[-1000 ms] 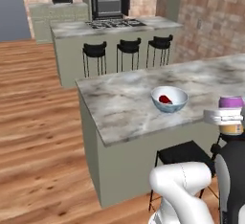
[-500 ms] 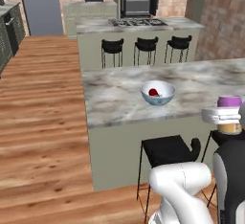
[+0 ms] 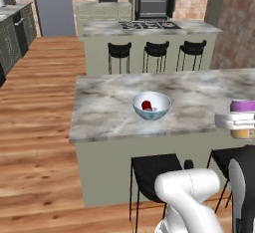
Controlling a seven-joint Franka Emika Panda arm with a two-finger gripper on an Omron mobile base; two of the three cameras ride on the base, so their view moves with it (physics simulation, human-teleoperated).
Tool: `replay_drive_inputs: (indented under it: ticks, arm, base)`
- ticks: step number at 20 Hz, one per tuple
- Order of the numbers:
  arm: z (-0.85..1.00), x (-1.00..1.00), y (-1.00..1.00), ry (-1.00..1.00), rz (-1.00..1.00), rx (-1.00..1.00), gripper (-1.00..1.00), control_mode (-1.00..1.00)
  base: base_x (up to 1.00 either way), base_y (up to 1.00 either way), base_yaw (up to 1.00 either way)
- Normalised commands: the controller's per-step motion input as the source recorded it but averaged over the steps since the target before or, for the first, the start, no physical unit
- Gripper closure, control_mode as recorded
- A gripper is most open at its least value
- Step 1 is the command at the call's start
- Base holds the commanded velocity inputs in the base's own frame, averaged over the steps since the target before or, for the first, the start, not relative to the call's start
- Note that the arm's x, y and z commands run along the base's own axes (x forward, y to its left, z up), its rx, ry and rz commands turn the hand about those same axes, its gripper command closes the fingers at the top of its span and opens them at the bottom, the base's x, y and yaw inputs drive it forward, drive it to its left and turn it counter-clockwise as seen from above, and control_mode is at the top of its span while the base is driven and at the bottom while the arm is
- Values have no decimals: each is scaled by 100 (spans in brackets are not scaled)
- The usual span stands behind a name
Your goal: Open the fridge, grab two sodas, and place both sodas inside the bowl with ice on the dining counter.
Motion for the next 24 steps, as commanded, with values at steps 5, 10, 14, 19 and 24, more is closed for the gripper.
replay_drive_inputs:
  ticks: [5, 10, 14, 19, 24]
  arm:
    - [0, 0, 0, 0, 0, 0, 100, 100]
    - [-7, 80, 0, 27, 17, 4, 100, -100]
    - [-24, 100, 2, 44, 18, 0, 100, -100]
    - [-43, 100, 14, 51, 14, 0, 100, -100]
    - [-51, 97, 11, 40, 11, -1, 100, -100]
  base:
    - [100, -1, 21]
    - [20, 0, 4]
    - [0, 0, 0]
    - [0, 0, 0]
    - [0, 0, 0]
